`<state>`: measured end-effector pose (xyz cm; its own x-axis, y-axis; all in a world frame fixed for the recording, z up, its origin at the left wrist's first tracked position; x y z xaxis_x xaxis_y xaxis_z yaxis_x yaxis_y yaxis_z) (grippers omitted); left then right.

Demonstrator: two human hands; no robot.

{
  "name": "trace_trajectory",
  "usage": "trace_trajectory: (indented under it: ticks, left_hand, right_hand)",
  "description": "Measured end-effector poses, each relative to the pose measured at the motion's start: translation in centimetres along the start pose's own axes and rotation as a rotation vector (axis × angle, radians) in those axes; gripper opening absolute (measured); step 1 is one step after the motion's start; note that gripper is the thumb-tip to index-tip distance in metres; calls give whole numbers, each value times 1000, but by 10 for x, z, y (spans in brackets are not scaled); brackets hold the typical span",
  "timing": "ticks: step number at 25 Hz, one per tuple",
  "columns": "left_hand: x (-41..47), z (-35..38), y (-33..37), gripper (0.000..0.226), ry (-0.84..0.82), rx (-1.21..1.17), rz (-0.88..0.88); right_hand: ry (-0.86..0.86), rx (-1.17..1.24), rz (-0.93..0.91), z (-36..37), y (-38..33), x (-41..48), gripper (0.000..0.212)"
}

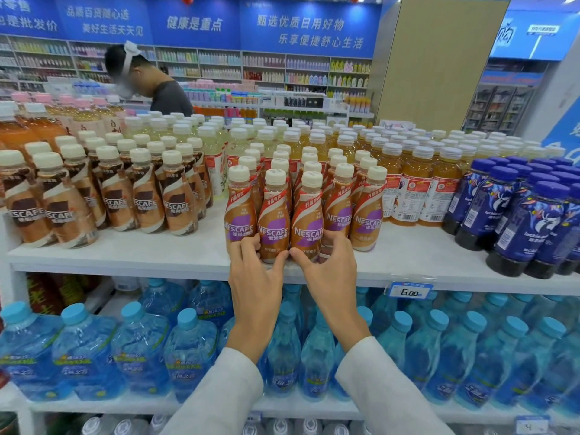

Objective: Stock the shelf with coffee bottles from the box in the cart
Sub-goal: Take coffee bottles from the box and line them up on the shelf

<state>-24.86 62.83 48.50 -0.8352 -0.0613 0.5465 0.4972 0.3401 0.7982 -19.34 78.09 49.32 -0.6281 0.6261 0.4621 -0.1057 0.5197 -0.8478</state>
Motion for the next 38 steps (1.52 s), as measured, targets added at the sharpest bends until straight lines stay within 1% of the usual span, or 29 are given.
trace_trajectory:
  ticks: [2,4,9,13,14,17,18,21,23,25,31,38]
  left_hand:
    - [0,0,-1,49,6,-13,2]
    - [1,1,-2,50,14,-23,-5]
    - [2,3,-4,50,9,-33,3]
    - [3,2,-6,50,5,-39,8]
    - [2,1,-6,51,0,-46,10]
    - [0,-6,-6,57,-32,-108,3]
    - [1,-11,-7,56,-35,-137,1]
    - [8,-30,-15,45,32,-200,-16]
    - [15,-39,-19,47,64,-214,-44]
    - [24,-42,-23,50,61,-211,-57]
    - [35,-43,-34,47,29,-234,-78]
    - [35,-43,-36,49,6,-246,-69]
  right_hand:
    - [-30,23,4,0,0,-3,63]
    - [-38,43,6,1,2,-3,61]
    - [10,54,30,2,0,-4,57]
    - [29,41,12,4,-2,-8,57]
    - [29,33,8,3,-2,-9,59]
    - [-1,49,29,1,0,-10,75]
    - [-7,57,27,0,2,-10,77]
    - [-21,37,-5,-1,4,-10,66]
    - [-22,25,-2,1,5,-9,60]
    - [-17,23,5,1,4,-8,57]
    - [-1,24,9,1,3,-9,52]
    - [15,16,31,2,2,-12,53]
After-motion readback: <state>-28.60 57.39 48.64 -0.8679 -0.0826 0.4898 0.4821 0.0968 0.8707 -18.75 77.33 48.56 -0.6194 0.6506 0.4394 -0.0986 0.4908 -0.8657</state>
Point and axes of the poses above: each hand's wrist, its own x-axis towards the middle knuckle, its own z-axis out of the palm, y = z × x, the point moved 6 cm from there along x, towards the middle knuckle
